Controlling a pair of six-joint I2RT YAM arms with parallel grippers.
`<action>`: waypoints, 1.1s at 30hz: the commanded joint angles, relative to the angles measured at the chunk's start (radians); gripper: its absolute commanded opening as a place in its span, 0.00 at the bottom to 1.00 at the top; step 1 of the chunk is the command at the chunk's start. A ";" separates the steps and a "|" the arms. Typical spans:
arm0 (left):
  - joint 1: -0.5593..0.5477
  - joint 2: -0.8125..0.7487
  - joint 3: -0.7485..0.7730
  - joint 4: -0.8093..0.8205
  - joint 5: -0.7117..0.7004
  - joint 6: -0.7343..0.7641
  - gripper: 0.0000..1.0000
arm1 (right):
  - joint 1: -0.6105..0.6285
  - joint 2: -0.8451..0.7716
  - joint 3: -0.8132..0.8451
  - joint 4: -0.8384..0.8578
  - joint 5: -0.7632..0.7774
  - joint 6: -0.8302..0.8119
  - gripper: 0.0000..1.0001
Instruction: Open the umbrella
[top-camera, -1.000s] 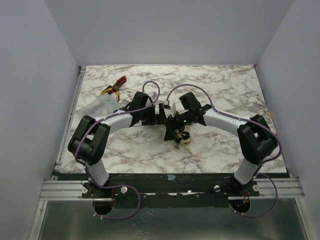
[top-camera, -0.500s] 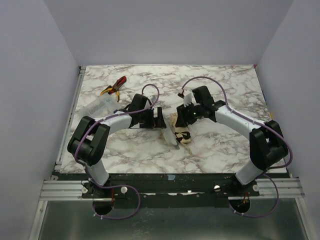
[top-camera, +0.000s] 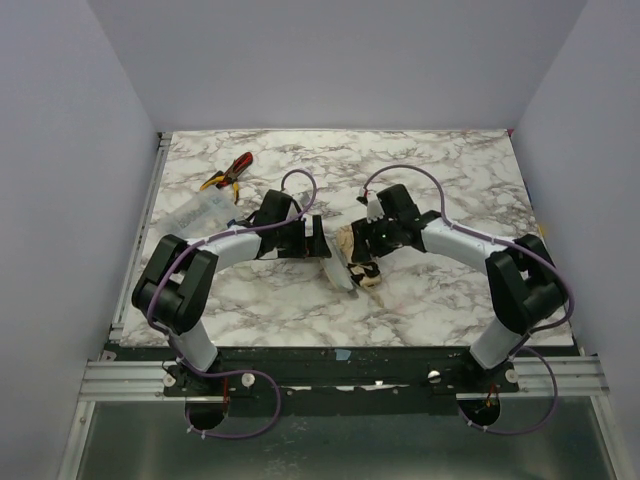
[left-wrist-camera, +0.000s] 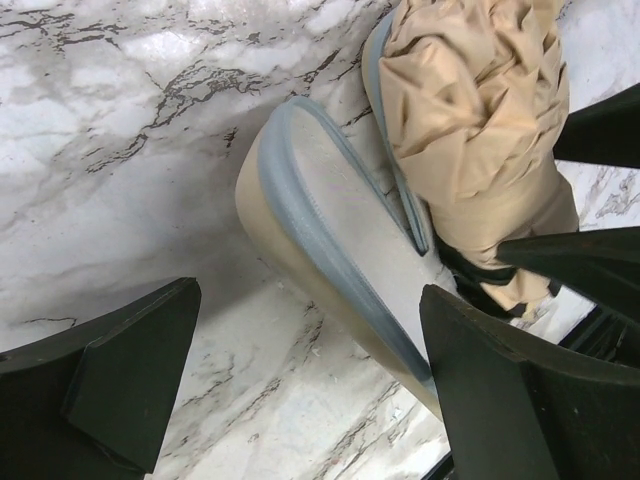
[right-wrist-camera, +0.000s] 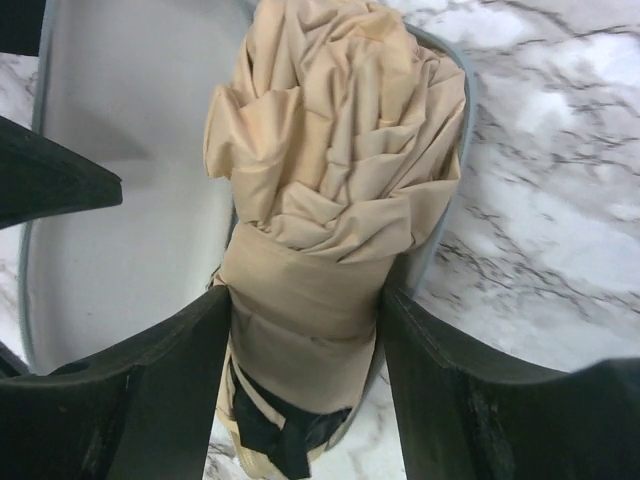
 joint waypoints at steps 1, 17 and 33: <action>0.003 -0.024 -0.010 0.011 -0.008 0.007 0.93 | 0.027 0.085 0.003 0.031 0.063 0.051 0.62; 0.031 -0.028 0.131 -0.046 0.052 0.152 0.99 | -0.175 0.147 0.070 0.023 0.240 -0.017 0.00; 0.142 -0.116 0.224 -0.103 0.159 0.239 0.99 | -0.566 0.440 0.563 -0.075 0.016 -0.233 0.00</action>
